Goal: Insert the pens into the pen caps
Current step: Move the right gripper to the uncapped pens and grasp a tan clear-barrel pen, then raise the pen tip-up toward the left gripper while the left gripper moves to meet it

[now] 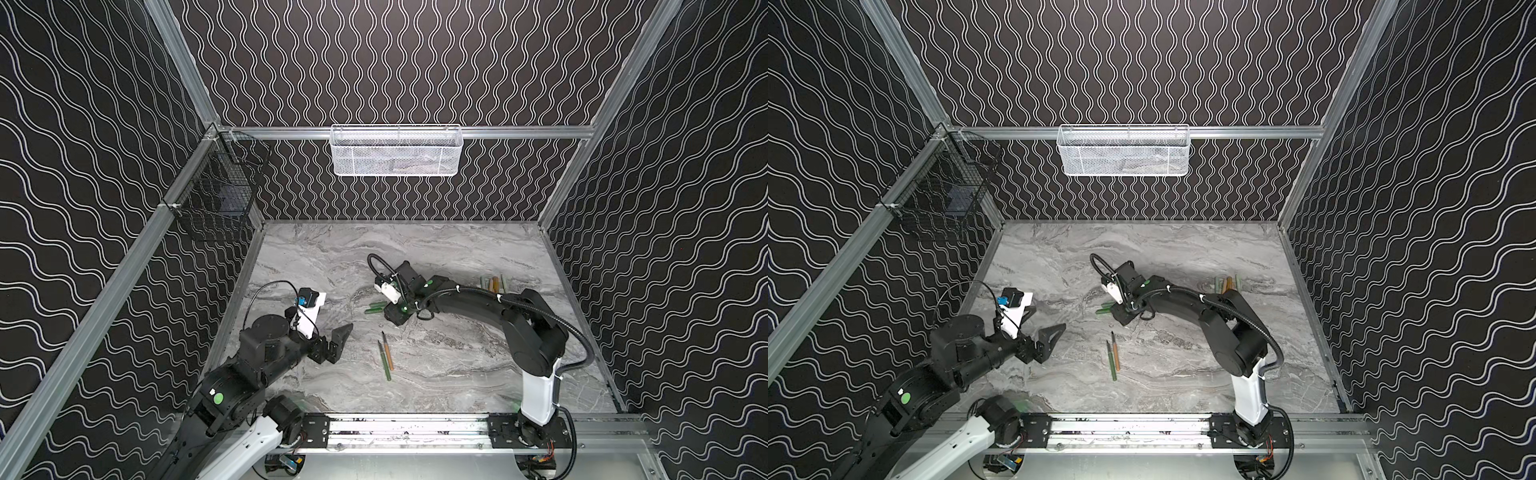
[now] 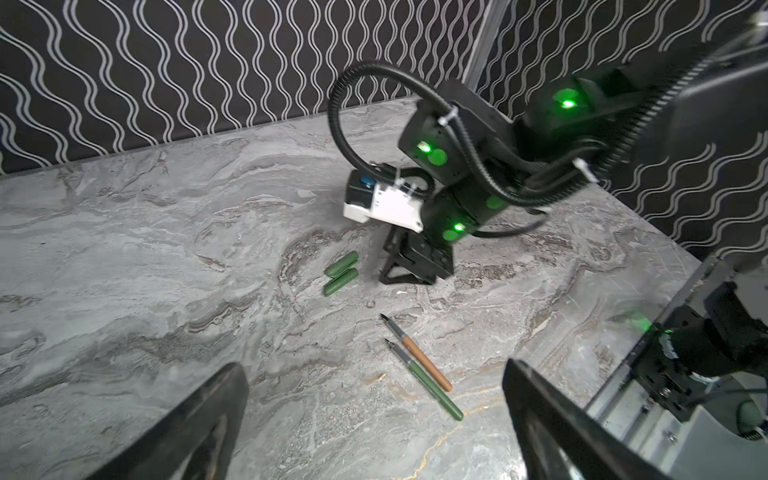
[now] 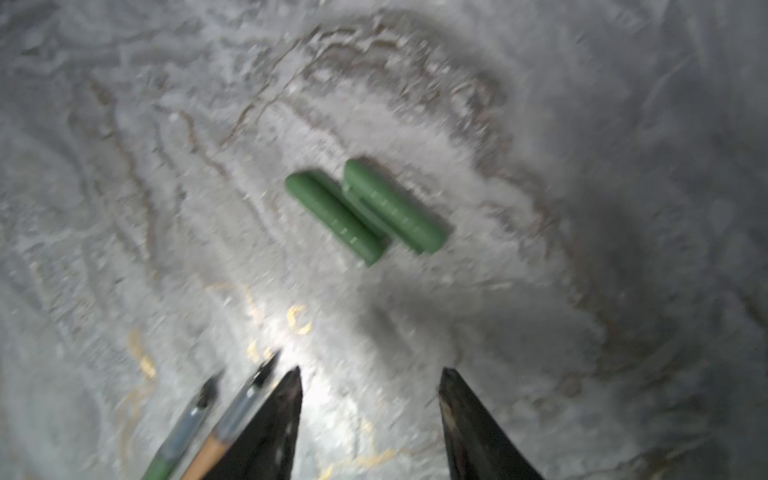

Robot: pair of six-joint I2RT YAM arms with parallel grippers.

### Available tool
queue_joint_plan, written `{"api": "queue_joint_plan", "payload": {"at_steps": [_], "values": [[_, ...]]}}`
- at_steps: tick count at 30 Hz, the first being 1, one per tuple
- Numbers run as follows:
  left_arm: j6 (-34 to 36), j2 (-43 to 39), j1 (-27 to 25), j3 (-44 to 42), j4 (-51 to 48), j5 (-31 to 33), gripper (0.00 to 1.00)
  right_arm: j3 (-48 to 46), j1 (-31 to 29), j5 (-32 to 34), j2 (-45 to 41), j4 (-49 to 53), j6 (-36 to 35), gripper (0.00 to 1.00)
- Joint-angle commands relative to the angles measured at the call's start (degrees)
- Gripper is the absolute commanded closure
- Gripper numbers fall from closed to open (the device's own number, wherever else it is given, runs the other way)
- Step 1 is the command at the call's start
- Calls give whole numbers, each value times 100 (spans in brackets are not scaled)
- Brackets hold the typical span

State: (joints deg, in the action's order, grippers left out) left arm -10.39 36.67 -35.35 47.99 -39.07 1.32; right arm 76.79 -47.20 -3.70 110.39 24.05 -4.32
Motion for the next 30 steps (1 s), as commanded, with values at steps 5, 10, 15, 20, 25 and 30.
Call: {"api": "queue_joint_plan", "payload": {"at_steps": [5,10,15,20,25,30], "values": [[-59,-50,10,-17,84,342,1,-909,-519,-45,-646,-81,1147,44],[-42,-82,10,-44,149,260,1,-1105,-916,-12,-618,-246,1508,45],[-24,-63,20,-43,161,185,1,-996,-1009,68,-447,-305,1804,46],[-24,-156,19,-61,192,158,1,-893,-1019,305,-271,-169,1926,50],[-7,-143,19,-61,204,132,1,-773,-1021,482,-68,21,1912,57],[11,-125,25,-61,229,91,1,-622,-1006,654,100,165,1991,62]]}}
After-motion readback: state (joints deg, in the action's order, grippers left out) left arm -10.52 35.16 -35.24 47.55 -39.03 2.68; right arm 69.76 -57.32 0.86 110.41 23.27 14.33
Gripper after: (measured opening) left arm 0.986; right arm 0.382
